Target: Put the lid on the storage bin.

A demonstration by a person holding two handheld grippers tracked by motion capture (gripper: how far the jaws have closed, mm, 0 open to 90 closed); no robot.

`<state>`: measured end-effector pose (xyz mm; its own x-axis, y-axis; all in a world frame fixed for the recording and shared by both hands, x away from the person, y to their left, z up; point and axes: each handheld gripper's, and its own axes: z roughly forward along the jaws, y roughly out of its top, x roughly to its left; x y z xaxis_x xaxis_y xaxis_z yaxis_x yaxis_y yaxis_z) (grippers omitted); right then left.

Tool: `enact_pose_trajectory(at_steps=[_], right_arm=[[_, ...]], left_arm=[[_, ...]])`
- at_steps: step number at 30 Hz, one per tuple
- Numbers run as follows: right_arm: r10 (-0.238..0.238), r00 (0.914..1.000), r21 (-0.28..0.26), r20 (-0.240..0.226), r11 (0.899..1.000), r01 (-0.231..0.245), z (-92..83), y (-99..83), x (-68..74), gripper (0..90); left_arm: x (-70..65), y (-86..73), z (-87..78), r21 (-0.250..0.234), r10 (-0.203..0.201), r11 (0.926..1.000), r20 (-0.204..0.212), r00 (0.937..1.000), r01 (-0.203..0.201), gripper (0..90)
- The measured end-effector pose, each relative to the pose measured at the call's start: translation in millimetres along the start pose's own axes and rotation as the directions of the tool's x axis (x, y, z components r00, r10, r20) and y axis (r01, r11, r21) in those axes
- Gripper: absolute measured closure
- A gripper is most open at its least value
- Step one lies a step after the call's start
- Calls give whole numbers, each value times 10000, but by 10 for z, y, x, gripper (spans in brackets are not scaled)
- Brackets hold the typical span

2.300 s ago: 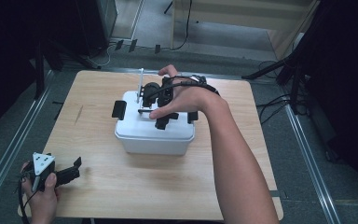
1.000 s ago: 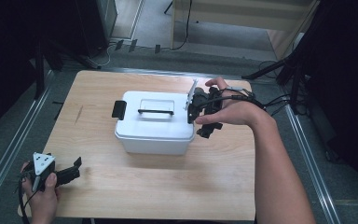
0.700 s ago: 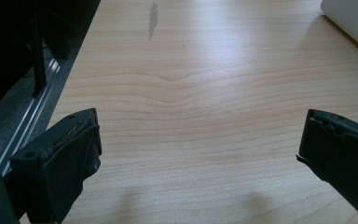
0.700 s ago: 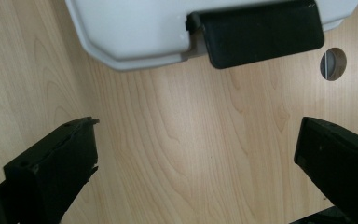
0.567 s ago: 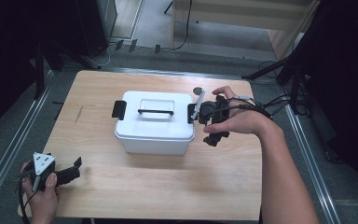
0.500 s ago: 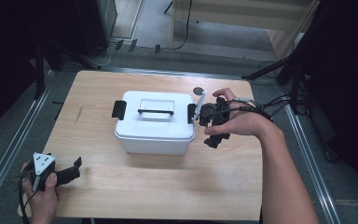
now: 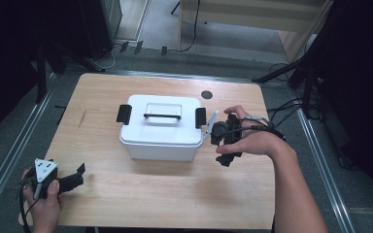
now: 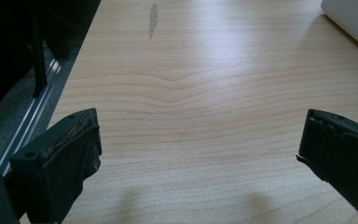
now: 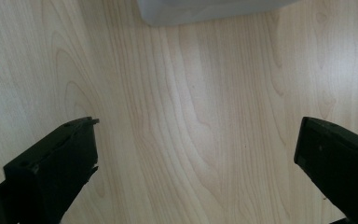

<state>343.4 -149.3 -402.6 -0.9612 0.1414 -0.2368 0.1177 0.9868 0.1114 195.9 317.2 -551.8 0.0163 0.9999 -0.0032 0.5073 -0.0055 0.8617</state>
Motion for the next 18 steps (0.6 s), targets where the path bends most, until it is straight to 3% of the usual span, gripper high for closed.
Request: enact_pose_trajectory(at_steps=[14,18], right_arm=[[85,10000,-32,-4,10000,-85,196,-169,210,0],[323,9994,-104,-75,9994,-324,237,-239,250,0]], left_arm=[[4,-1,-3,-12,-29,10000,3,10000,29,0],[4,-1,-2,-14,-33,10000,8,10000,33,0]])
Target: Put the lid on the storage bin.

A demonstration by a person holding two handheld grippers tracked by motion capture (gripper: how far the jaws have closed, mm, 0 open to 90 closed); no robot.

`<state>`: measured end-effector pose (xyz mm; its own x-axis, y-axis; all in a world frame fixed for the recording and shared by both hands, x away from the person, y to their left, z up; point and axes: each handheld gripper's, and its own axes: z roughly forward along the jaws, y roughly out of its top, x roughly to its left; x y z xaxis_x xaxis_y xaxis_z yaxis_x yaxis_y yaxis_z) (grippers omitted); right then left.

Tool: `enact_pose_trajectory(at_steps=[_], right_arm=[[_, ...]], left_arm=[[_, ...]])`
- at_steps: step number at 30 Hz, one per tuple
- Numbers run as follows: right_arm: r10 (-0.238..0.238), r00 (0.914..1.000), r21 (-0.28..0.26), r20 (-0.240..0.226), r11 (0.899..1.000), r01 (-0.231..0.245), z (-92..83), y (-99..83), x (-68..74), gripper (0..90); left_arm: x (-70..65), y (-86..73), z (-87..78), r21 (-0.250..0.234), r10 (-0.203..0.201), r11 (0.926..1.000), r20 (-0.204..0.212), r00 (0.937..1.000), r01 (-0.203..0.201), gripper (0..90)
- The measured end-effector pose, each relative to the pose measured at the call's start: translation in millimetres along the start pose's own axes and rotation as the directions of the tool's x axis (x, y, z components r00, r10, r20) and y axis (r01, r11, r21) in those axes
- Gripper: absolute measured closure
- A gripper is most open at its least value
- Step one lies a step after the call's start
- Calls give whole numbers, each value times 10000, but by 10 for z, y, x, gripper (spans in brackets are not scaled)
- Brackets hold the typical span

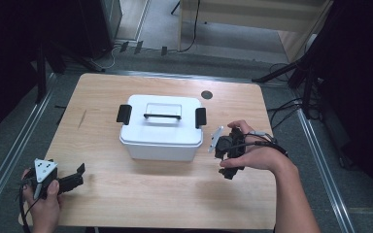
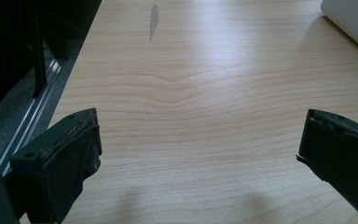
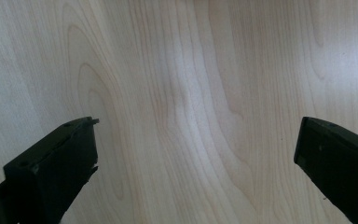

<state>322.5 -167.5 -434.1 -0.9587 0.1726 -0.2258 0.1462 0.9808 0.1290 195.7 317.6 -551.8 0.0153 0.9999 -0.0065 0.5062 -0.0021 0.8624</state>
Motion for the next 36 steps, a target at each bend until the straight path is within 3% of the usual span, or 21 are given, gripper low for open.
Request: enact_pose_trajectory(at_steps=[11,19,27,33,36], right_arm=[[731,9973,-588,82,9956,-725,106,-298,75,0],[1577,9870,-1561,300,9761,-1512,162,-513,131,0],[2638,9625,-2999,639,9249,-2336,187,-708,194,0],[3564,9317,-3977,702,8666,-3015,249,-851,253,0],[3882,9203,-4380,490,8364,-3295,290,-928,295,0]], left_arm=[[-1,0,-2,1,13,10000,-21,10000,-13,0],[-2,0,-2,0,12,10000,-35,10000,-12,0],[-2,0,-3,-8,24,10000,-49,10000,-24,0],[-3,0,-3,-15,34,10000,-52,10000,-34,0],[-4,-1,-2,-20,35,10000,-52,10000,-35,0]])
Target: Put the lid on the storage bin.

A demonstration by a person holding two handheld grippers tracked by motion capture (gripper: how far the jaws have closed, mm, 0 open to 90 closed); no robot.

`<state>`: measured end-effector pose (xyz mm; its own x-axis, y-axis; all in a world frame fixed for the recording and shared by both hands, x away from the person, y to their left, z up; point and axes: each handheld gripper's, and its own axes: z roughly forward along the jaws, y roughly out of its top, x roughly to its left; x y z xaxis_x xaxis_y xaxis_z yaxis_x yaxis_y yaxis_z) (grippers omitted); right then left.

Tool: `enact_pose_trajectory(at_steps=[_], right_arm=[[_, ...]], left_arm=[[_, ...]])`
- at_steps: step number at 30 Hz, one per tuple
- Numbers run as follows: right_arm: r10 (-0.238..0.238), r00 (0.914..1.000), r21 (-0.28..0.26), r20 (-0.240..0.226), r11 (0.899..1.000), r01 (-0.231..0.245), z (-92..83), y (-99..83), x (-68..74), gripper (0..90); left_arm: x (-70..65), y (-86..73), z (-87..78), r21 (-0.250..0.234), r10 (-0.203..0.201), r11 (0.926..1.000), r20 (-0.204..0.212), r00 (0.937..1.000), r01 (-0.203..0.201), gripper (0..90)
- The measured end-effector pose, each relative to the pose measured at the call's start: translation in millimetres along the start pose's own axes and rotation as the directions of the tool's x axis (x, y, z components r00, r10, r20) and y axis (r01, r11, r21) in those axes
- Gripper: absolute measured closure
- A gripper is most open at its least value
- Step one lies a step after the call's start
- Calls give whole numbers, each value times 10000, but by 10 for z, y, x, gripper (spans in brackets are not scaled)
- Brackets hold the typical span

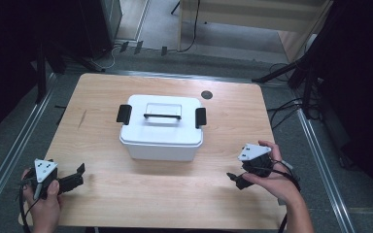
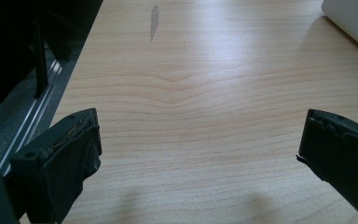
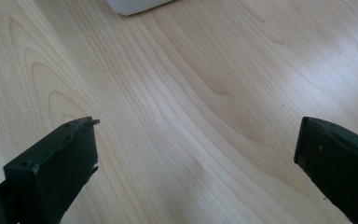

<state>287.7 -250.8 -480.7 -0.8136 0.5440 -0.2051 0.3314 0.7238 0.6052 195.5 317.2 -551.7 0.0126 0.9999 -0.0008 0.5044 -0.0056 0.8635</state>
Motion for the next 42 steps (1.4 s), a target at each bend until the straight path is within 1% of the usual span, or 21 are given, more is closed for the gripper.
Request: enact_pose_trajectory(at_steps=[4,8,12,14,17,19,21,23,25,26,27,29,31,33,35,37,38,39,40,42], right_arm=[[403,9990,-345,205,9986,-395,17,-136,21,0],[1036,9942,-906,279,9908,-1007,5,-268,22,0],[1443,9889,-1079,347,9843,-1399,9,-406,24,0],[1609,9858,-1084,488,9820,-1550,11,-472,29,0],[1904,9796,-1209,644,9759,-1817,8,-562,36,0],[2083,9756,-1410,693,9702,-1971,-2,-621,37,0],[2366,9676,-1649,879,9614,-2201,-13,-693,33,0],[2637,9599,-1795,950,9530,-2440,-26,-753,26,0],[2962,9493,-1997,1048,9414,-2717,-43,-831,21,0],[3045,9466,-2071,1063,9379,-2784,-48,-857,20,0],[3187,9409,-2130,1147,9330,-2900,-57,-888,24,0],[3351,9320,-2259,1383,9269,-2997,-71,-951,29,0],[3690,9174,-2466,1492,9123,-3269,-93,-1010,39,0],[3939,9059,-2696,1555,8992,-3447,-109,-1068,46,0],[4126,8960,-2856,1642,8893,-3571,-127,-1118,64,0],[4366,8838,-3057,1684,8755,-3742,-146,-1165,83,0],[4442,8793,-3144,1720,8706,-3784,-157,-1190,88,0],[4571,8731,-3245,1698,8625,-3884,-173,-1220,98,0],[4652,8678,-3279,1744,8585,-3943,-183,-1236,106,0],[4781,8612,-3366,1723,8503,-4046,-207,-1278,124,0]], left_arm=[[-1,0,0,-1,5,10000,1,10000,-5,0],[-1,0,0,0,11,10000,-6,10000,-11,0],[-3,0,-1,17,15,10000,0,10000,-15,0],[-2,0,-1,12,23,10000,2,10000,-23,0],[-2,0,-1,10,21,10000,-1,10000,-21,0],[-2,0,-1,10,22,10000,-5,10000,-22,0],[-2,-1,-1,8,19,10000,-5,10000,-19,0],[-3,-1,-1,1,10,10000,-1,10000,-10,0],[-1,0,-2,4,-6,10000,-10,10000,6,0],[-1,0,-2,4,-5,10000,-10,10000,5,0],[1,0,-1,6,25,10000,-7,10000,-25,0],[0,0,-1,-3,25,10000,-16,10000,-25,0],[1,0,-2,8,19,10000,-23,10000,-19,0],[-1,-1,-3,5,22,10000,-30,10000,-22,0],[-1,-1,-3,9,28,10000,-40,10000,-28,0],[0,-1,-4,10,24,10000,-44,10000,-24,0],[0,-1,-4,15,23,10000,-39,10000,-23,0],[0,-1,-5,14,25,10000,-40,10000,-25,0],[0,-1,-4,9,27,10000,-45,10000,-27,0],[-1,-1,-4,5,17,10000,-46,10000,-17,0]])
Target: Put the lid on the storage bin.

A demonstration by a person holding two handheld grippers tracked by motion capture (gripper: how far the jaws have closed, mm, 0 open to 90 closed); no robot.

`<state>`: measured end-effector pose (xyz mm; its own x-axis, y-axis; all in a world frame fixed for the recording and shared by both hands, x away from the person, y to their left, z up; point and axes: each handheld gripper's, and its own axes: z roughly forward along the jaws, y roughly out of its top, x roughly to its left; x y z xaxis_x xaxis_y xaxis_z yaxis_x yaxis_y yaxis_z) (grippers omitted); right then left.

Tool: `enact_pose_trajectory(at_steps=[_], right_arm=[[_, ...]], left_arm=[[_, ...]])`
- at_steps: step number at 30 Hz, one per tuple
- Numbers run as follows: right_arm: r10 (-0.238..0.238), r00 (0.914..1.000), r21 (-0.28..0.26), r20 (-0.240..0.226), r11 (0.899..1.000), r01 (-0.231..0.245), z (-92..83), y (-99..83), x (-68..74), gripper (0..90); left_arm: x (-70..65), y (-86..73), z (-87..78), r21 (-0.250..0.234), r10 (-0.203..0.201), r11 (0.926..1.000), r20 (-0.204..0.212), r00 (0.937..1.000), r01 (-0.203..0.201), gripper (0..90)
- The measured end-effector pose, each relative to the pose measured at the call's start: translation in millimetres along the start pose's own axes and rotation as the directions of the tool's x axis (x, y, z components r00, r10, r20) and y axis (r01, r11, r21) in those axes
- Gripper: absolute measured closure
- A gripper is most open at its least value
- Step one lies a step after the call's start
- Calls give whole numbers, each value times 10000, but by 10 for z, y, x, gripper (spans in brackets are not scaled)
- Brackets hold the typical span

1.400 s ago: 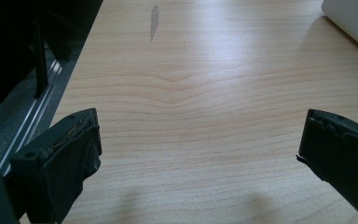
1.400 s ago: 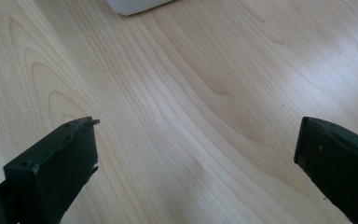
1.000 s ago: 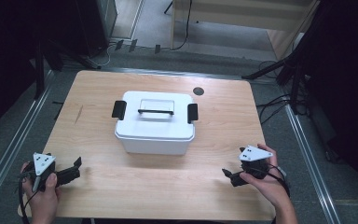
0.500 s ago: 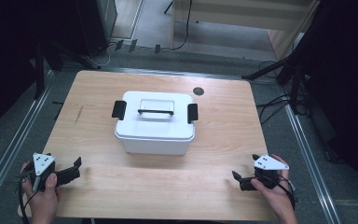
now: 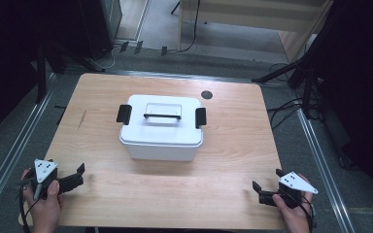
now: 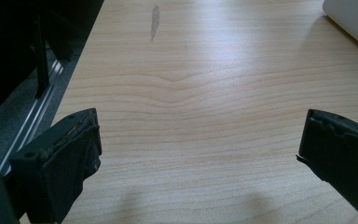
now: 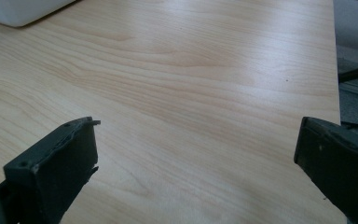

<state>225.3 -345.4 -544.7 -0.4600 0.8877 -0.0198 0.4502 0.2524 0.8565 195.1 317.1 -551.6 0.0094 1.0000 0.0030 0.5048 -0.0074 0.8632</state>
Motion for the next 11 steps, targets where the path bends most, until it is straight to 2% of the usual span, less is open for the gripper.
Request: enact_pose_trajectory(at_steps=[11], right_arm=[[777,9949,-543,651,9958,-742,-142,-101,4,0]], left_arm=[[-1,1,3,30,15,10000,-6,10000,-15,0]])
